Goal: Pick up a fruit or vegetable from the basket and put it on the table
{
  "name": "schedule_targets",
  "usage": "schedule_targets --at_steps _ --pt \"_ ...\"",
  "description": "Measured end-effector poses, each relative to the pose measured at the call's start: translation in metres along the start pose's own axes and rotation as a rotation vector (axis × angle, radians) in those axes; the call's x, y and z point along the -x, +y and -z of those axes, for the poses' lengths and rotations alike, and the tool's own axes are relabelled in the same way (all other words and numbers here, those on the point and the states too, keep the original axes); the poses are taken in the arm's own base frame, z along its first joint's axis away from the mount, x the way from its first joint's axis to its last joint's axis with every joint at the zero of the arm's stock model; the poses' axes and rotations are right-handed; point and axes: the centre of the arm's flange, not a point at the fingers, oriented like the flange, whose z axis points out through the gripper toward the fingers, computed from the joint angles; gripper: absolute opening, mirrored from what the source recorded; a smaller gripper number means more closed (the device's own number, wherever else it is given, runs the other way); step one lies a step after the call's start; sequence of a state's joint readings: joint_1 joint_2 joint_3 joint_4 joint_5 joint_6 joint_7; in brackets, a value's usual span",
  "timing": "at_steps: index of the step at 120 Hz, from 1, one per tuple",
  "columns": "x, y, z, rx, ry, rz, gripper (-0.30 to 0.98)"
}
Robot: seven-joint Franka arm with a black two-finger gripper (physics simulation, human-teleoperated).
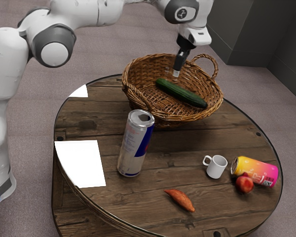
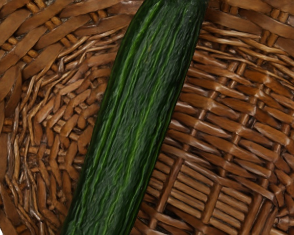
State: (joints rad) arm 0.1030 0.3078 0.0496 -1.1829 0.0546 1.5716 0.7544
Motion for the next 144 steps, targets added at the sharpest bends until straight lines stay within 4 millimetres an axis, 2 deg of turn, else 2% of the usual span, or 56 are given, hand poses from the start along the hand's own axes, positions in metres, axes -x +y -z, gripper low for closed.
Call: schedule_targets --at_steps 23,46,65,92,100,122,144 --pt "-0.017 -0.014 -0.042 0.0 -0.003 -0.128 0.68" --pt "-0.013 -0.021 -0.076 0.026 -0.01 -0.202 0.68" --pt "-0.014 -0.021 -0.094 0.034 -0.009 -0.258 0.68" --pt "-0.016 -0.023 -0.107 0.032 -0.006 -0.316 0.68" --pt "-0.014 -0.024 -0.109 0.03 -0.006 -0.326 0.62" --pt "-0.009 -0.03 -0.114 0.03 -0.003 -0.341 0.3" --pt "-0.005 -0.033 -0.118 0.031 0.004 -0.35 0.26"
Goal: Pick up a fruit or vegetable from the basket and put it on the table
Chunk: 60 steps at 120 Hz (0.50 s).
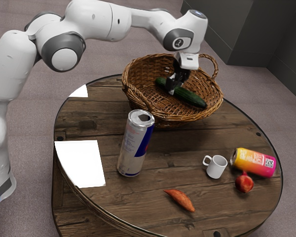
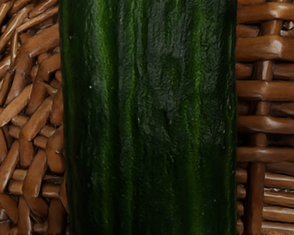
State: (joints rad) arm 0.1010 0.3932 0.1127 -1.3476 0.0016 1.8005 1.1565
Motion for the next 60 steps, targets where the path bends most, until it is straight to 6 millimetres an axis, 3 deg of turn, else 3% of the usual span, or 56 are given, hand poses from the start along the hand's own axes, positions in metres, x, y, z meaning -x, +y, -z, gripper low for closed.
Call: schedule_targets --at_steps 12,28,51,60 --pt "0.001 0.001 0.01 -0.012 0.013 -0.005 0.24" --pt "0.005 0.008 0.043 -0.046 0.037 -0.014 0.23" --pt "0.017 0.031 0.123 -0.119 0.081 -0.027 0.21" --pt "0.027 0.049 0.165 -0.153 0.102 -0.028 0.21"
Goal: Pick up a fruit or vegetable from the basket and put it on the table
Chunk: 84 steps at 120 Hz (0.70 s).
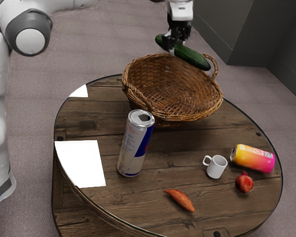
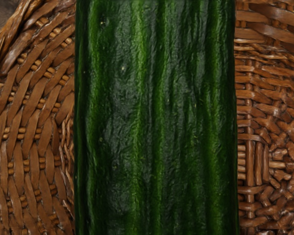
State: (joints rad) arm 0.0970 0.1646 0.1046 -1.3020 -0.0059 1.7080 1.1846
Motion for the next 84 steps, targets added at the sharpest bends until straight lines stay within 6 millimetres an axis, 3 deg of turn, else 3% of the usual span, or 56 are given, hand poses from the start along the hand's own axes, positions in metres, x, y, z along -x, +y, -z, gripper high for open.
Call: schedule_targets --at_steps 10,24,43,63,76,84 --pt "0.018 0.03 0.047 -0.02 0.016 0.003 0.2" --pt "0.054 0.101 0.107 -0.052 0.039 -0.005 0.2" --pt "0.137 0.192 0.165 -0.123 0.065 0.038 0.2" --pt "0.194 0.277 0.161 -0.157 0.06 0.057 0.21" --pt "0.216 0.319 0.147 -0.171 0.063 0.067 0.2" --pt "0.221 0.334 0.131 -0.157 0.057 0.062 0.2"
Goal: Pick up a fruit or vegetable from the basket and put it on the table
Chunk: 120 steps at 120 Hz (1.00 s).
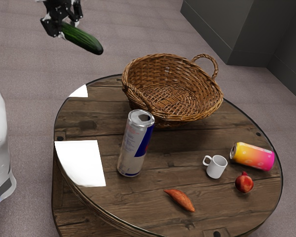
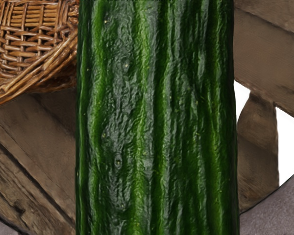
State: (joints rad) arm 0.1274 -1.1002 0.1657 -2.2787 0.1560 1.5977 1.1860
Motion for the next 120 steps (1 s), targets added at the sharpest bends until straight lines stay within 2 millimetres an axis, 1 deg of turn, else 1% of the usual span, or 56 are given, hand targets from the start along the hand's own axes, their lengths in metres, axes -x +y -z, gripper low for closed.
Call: schedule_targets --at_steps 4,12,25,34,42,57,70,81,92,98,104,111,120 --pt "0.001 0.006 -0.01 0.014 -0.006 -0.004 0.2" --pt "0.001 0.014 -0.037 0.056 -0.026 -0.011 0.2" --pt "0.008 0.018 -0.079 0.114 -0.044 -0.005 0.2" --pt "0.006 0.019 -0.104 0.136 -0.056 -0.011 0.19" --pt "0.0 0.011 -0.123 0.152 -0.071 -0.017 0.2" --pt "-0.021 -0.008 -0.164 0.193 -0.105 -0.046 0.2" --pt "-0.038 -0.02 -0.191 0.208 -0.115 -0.073 0.19" --pt "-0.049 -0.026 -0.205 0.203 -0.112 -0.092 0.2" --pt "-0.056 -0.029 -0.209 0.187 -0.103 -0.101 0.2" --pt "-0.058 -0.03 -0.21 0.182 -0.099 -0.106 0.34" --pt "-0.06 -0.031 -0.211 0.179 -0.096 -0.107 0.44" --pt "-0.061 -0.031 -0.212 0.178 -0.095 -0.107 0.53" --pt "-0.061 -0.032 -0.212 0.175 -0.093 -0.106 0.59"
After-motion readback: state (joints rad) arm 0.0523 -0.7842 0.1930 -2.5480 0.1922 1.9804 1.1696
